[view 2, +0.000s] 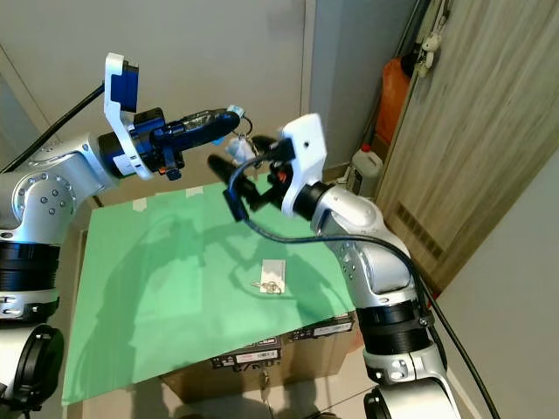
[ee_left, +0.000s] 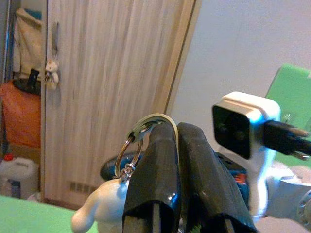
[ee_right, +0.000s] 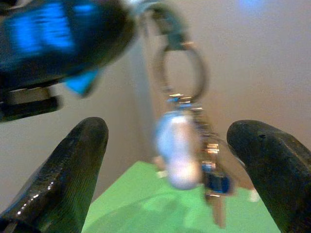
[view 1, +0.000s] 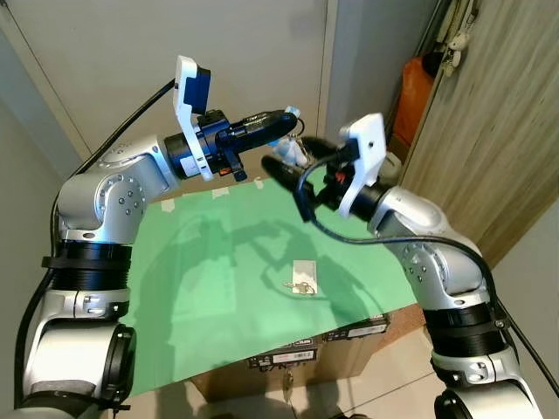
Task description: Hang keys on a hook
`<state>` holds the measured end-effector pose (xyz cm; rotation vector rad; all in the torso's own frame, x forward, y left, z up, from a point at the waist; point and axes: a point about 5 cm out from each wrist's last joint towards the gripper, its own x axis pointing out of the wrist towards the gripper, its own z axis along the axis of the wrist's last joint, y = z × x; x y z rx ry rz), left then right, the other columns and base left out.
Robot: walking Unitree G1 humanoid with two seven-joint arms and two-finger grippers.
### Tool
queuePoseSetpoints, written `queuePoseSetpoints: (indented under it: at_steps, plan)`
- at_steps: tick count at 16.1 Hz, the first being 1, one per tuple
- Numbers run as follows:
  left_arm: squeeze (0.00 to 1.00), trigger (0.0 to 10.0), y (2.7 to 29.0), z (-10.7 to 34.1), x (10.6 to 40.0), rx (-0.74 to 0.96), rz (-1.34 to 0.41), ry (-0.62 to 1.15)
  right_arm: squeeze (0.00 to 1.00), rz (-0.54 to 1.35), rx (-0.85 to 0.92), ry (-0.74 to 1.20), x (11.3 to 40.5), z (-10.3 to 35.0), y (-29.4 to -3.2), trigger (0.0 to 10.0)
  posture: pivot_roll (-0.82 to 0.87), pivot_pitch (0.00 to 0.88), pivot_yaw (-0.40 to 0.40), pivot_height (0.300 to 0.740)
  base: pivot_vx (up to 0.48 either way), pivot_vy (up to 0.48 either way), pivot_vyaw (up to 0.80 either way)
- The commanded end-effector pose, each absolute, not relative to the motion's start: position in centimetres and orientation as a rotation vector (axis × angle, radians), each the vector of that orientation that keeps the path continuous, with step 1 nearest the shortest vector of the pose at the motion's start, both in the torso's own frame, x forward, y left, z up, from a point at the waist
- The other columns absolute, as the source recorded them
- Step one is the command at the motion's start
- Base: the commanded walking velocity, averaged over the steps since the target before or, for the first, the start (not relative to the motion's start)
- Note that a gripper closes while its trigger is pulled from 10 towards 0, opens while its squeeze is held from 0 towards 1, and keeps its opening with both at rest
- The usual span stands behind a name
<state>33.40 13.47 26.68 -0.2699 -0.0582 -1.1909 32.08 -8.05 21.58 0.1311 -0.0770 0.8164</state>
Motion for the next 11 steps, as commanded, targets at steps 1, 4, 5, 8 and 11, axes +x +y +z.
queuePoseSetpoints:
  at_steps: [1, 4, 5, 8, 11]
  plan:
    - [0.0, 0.0, 13.7, 28.1, 33.1, -0.273, -1.203, -0.117, 0.0, 0.749, 0.116, -0.102, 32.6, 22.1, -8.5, 10.0, 0.0, 0.0, 0.081, 0.74, 0.0, 0.0, 0.0]
    - [0.0, 0.0, 13.8, 28.0, 32.8, -0.278, -1.186, -0.13, 0.0, 0.558, 0.124, -0.129, 34.1, 22.2, -10.0, 10.0, 0.0, 0.0, 0.08, 0.74, 0.0, 0.0, 0.0]
    - [0.0, 0.0, 13.7, 27.3, 32.6, -0.255, -1.172, -0.111, 0.0, 0.495, 0.134, -0.133, 34.4, 22.1, -10.5, 10.0, 0.0, 0.0, 0.077, 0.74, 0.0, 0.0, 0.0]
    - [0.0, 0.0, 13.6, 26.7, 33.0, -0.241, -1.095, -0.105, 0.0, 0.462, 0.146, -0.124, 34.4, 21.7, -10.9, 10.0, 0.0, 0.0, 0.074, 0.74, 0.0, 0.0, 0.0]
    - [0.0, 0.0, 13.3, 26.3, 33.9, -0.04, -0.915, -0.104, 0.0, 0.436, 0.147, -0.116, 34.4, 21.0, -10.9, 10.0, 0.0, 0.0, 0.073, 0.74, 0.0, 0.0, 0.0]
